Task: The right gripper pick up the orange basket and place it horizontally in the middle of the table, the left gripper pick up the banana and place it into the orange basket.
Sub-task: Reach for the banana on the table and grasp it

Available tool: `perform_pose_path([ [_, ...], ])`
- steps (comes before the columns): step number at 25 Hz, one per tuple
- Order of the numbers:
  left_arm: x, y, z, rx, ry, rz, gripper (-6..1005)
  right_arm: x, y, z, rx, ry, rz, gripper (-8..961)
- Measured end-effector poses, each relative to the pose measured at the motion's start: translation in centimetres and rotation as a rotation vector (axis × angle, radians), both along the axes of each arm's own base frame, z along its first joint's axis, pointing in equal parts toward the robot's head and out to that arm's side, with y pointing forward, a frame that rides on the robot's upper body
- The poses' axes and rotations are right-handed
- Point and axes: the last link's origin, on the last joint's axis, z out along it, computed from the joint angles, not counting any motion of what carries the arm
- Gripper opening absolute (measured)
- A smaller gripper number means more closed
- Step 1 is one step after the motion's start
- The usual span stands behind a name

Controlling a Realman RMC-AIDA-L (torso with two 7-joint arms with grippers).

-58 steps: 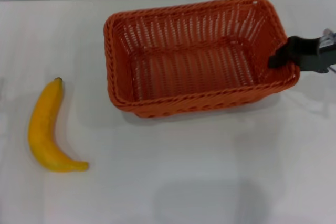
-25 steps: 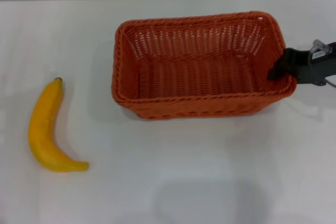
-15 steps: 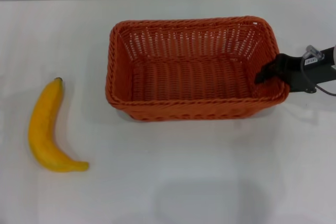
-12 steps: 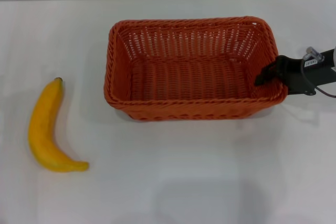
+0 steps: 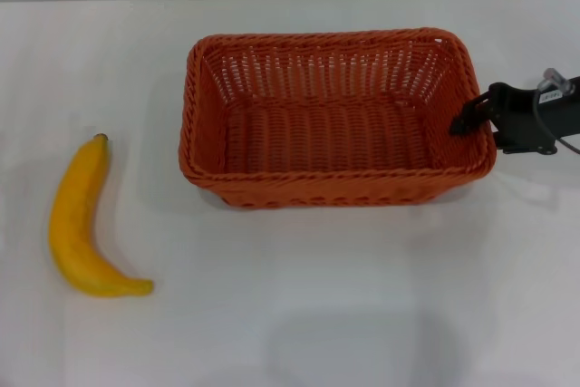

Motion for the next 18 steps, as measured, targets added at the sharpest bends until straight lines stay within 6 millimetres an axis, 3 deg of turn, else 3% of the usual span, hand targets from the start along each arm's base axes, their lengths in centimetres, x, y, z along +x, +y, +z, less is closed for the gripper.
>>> perform_pose_path([
  [18, -0.1, -0.1, 0.0, 0.008, 0.002, 0.011, 856, -0.9, -0.2, 5.0, 0.070, 0.016, 0.087, 376],
])
